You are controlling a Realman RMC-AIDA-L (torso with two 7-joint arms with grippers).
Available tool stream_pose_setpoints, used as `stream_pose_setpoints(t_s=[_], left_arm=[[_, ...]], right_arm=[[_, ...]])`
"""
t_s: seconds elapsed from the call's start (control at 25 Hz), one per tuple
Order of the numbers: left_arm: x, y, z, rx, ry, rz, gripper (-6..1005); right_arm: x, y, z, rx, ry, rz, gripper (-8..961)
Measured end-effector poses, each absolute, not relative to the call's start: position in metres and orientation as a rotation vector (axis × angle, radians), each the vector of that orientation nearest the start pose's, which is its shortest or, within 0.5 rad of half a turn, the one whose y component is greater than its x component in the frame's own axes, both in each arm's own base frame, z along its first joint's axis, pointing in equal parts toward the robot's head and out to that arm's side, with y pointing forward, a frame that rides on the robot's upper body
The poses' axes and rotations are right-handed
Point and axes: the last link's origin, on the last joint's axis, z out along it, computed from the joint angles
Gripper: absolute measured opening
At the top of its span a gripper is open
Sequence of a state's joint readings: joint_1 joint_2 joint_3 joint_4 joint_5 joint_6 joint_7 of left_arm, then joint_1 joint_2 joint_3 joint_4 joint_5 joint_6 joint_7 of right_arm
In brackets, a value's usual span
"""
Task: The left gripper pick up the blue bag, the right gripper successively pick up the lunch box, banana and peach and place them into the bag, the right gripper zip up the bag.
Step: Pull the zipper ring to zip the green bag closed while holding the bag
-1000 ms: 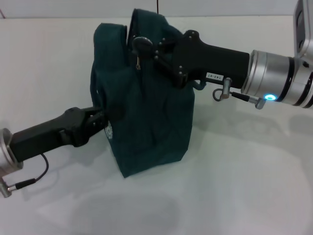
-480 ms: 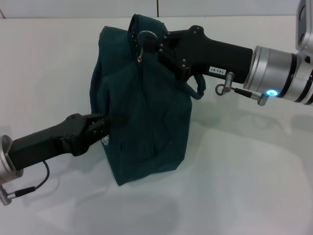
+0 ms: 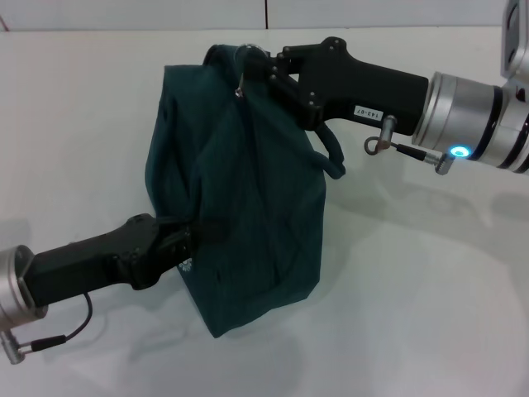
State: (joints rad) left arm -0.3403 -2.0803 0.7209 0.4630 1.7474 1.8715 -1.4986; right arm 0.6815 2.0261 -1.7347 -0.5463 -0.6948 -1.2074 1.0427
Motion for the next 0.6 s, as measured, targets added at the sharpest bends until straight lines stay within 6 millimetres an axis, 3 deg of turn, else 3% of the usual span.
stream_pose_setpoints(t_s=[0.6], left_arm=[[-0.276, 0.235, -0.010, -2.646, -1.082, -1.337, 49]], right_arm=[[0.124, 0.379, -0.051, -2.571, 0.290, 1.200, 2]])
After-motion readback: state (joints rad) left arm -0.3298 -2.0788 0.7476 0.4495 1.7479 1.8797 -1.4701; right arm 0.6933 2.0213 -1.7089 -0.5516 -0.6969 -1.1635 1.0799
